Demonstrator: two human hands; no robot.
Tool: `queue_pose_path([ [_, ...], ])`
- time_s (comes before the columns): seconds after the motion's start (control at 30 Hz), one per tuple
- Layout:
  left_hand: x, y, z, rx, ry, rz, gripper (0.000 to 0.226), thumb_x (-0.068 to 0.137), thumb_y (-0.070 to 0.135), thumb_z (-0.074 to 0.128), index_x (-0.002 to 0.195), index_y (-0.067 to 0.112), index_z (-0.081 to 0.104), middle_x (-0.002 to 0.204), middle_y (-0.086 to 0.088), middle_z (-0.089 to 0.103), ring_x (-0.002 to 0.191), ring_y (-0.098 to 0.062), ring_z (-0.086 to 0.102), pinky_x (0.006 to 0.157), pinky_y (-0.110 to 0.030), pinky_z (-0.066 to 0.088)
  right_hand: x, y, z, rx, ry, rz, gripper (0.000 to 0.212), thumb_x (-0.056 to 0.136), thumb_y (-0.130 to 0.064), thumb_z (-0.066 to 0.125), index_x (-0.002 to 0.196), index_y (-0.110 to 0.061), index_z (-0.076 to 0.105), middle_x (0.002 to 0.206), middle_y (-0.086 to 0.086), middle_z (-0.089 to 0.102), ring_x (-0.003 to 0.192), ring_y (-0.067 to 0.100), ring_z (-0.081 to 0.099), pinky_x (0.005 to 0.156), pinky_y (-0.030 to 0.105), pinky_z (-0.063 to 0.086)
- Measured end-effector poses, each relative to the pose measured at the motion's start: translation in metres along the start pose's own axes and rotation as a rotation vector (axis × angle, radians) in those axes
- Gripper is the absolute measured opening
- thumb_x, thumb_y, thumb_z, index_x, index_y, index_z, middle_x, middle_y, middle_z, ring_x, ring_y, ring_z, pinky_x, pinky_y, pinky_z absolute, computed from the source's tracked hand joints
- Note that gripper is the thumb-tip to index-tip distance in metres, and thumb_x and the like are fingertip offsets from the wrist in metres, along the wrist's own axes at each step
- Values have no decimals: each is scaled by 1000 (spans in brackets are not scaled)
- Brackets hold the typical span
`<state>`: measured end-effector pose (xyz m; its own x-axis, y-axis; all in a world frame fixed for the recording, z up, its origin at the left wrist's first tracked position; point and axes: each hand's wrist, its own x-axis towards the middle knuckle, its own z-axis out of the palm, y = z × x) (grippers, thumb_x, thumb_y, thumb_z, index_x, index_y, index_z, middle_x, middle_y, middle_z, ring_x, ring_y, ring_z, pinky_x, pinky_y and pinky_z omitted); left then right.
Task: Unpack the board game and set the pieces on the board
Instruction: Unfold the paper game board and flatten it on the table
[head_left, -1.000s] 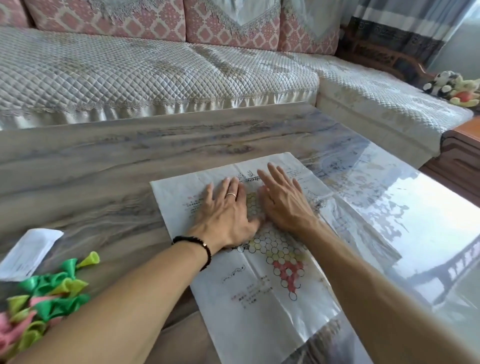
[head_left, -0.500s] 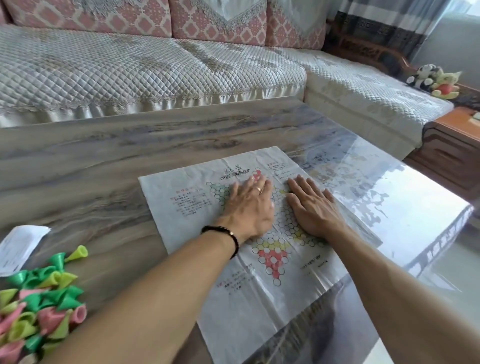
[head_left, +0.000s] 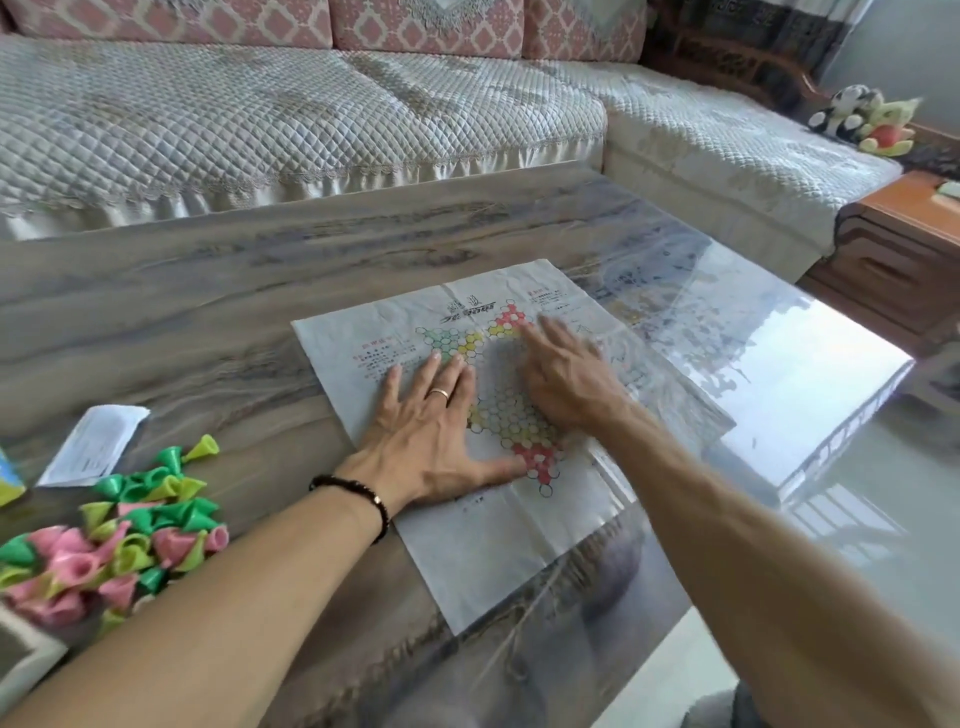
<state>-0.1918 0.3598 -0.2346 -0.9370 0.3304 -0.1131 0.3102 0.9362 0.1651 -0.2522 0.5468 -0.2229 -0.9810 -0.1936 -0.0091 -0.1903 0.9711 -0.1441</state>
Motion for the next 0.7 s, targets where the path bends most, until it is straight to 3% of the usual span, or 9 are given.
queue_pose_path([
  [0.1, -1, 0, -2, 4, -17, 7, 133, 57, 102, 19, 155, 15, -11, 162, -3, -16, 148, -20, -19, 117, -55, -10, -28, -7, 11, 0, -8, -54, 60, 98, -55, 15, 153, -31, 8, 161, -6, 1, 148, 14, 0, 120, 44, 3],
  [0.23, -2, -2, -5, 33, -68, 27, 134, 59, 101, 21, 153, 13, -16, 161, -6, -21, 147, -22, -22, 117, -56, -11, -43, 49, 4, -69, -58, 116, 70, 92, -69, 10, 152, -35, 2, 161, -8, -5, 148, 13, -5, 120, 43, 0],
  [0.33, 3, -1, -14, 71, -135, 27, 131, 63, 98, 25, 153, 12, -14, 160, -9, -21, 147, -27, -21, 116, -60, -10, -42, 69, -5, -57, -115, 236, 69, 92, -67, 12, 152, -34, 2, 161, -5, -6, 148, 15, -6, 119, 46, -1],
  [0.43, 7, 24, -18, -12, -73, 113, 102, 85, 76, 32, 154, 12, -8, 161, -9, -16, 148, -26, -16, 117, -59, -7, -40, 51, -12, 0, -94, 166, 60, 98, -56, 18, 152, -30, 11, 161, 0, -1, 148, 19, -4, 119, 50, 0],
  [0.53, 3, 48, -1, -63, 27, 116, 79, 97, 58, 26, 155, 12, -2, 163, -8, -9, 149, -22, -13, 119, -54, -8, -61, 29, -4, 5, -18, 33, 56, 100, -51, 19, 152, -30, 12, 161, -5, 0, 148, 14, -4, 120, 44, 1],
  [0.6, -4, 50, 13, -41, 77, 85, 86, 92, 66, 22, 155, 12, -2, 163, -7, -10, 149, -20, -15, 119, -53, -9, -74, 32, 4, -32, -30, 43, 60, 97, -58, 15, 152, -34, 8, 161, -9, -1, 148, 12, -3, 120, 42, 2],
  [0.7, -23, 39, 15, 0, 22, 68, 108, 79, 84, 20, 154, 12, -10, 161, -6, -18, 147, -20, -21, 118, -55, -8, -71, 52, 3, -60, -82, 99, 66, 93, -66, 10, 151, -37, 1, 161, -9, -5, 148, 14, -5, 119, 45, 0],
])
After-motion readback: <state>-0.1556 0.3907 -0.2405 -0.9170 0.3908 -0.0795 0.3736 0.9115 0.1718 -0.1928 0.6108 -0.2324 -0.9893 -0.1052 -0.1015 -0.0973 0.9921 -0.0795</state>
